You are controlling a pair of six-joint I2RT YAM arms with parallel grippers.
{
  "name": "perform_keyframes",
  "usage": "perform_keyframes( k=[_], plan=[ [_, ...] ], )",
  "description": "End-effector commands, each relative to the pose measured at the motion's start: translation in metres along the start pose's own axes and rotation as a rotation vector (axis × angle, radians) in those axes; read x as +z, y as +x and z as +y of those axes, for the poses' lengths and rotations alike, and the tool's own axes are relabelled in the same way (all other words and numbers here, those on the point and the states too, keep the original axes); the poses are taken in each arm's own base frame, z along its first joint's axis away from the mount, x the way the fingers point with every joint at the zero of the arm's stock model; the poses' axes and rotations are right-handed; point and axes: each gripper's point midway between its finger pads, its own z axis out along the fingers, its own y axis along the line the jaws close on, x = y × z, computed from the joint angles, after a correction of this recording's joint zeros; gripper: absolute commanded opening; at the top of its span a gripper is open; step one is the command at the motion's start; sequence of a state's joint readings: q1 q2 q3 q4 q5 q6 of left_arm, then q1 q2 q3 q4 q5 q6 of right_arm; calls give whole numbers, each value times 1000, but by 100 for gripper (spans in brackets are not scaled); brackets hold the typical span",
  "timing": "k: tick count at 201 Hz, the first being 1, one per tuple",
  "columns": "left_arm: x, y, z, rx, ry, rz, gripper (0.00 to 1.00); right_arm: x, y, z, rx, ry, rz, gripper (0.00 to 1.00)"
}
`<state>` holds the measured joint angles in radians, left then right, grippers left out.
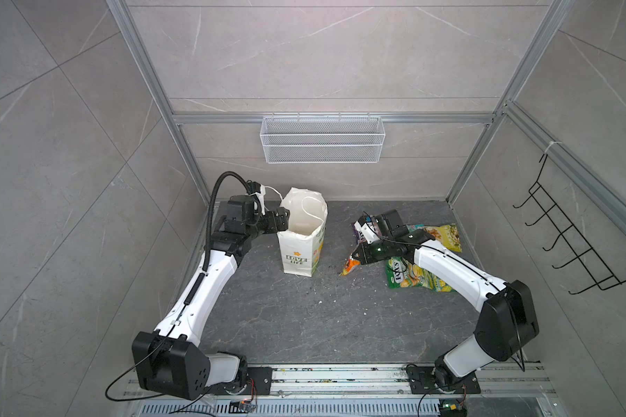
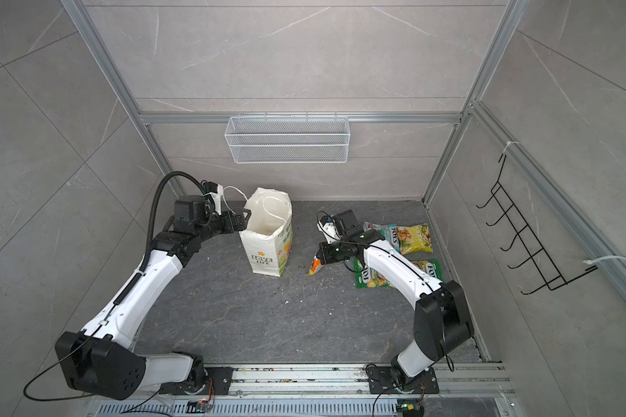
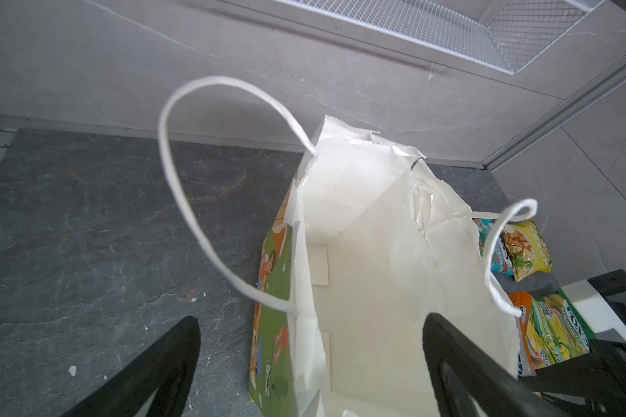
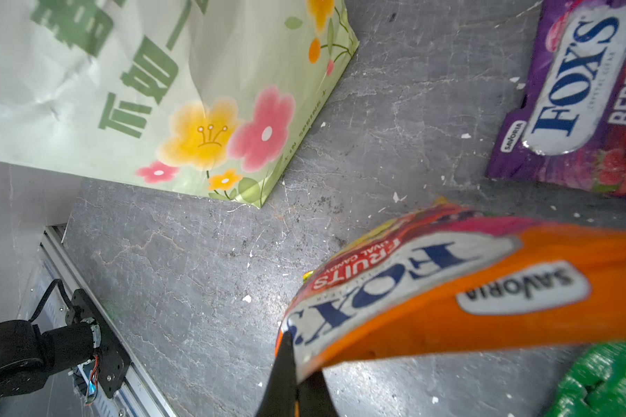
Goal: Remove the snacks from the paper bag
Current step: 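Carry the orange packet beside the other packets and lower it with the right gripper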
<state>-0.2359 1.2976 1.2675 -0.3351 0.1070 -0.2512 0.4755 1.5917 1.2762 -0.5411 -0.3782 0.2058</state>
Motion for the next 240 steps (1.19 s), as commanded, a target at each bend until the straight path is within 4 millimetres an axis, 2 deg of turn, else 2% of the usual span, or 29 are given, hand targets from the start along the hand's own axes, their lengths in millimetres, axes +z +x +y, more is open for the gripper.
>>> perform_keyframes(
  k=[1,18,32,44,62,70,83,106,121,144,165,177,192,222,233,240],
  plan=[
    [-30,-28,0,59,-39,-139,95,-1,-4,4,-49,-26,-29,0],
    [-48,-36,-10,75,23,-257,91,5,1,4,-51,-42,-4,0],
    [-66,-36,-45,134,216,-319,92,6,2,10,-55,-76,0,0],
    [-85,-32,-86,213,422,-342,93,5,1,14,-76,-101,-8,0],
    [-108,-5,-142,355,675,-312,95,6,3,9,-119,-78,-25,0],
    [-111,13,-156,410,730,-277,96,10,7,2,-132,-50,-16,0],
    [-108,42,-169,468,760,-214,96,20,18,-8,-149,-22,32,0],
    [-93,81,-175,467,738,-144,96,34,34,-23,-144,19,93,0],
    [-86,94,-174,454,726,-112,96,36,40,-33,-133,68,114,3],
    [-81,98,-170,452,689,-105,96,30,50,-52,-110,178,145,11],
    [-75,99,-160,459,626,-131,96,25,61,-70,-83,280,196,26],
    [-69,98,-152,458,577,-137,96,22,69,-84,-57,356,237,28],
    [-65,98,-145,457,535,-150,96,18,78,-99,-32,440,276,26],
    [-56,100,-136,461,480,-153,96,14,86,-119,0,533,296,3],
    [-54,100,-133,462,459,-152,96,10,86,-126,25,572,303,2],
    [-54,100,-131,460,446,-151,96,11,82,-121,30,547,295,5]
  ],
)
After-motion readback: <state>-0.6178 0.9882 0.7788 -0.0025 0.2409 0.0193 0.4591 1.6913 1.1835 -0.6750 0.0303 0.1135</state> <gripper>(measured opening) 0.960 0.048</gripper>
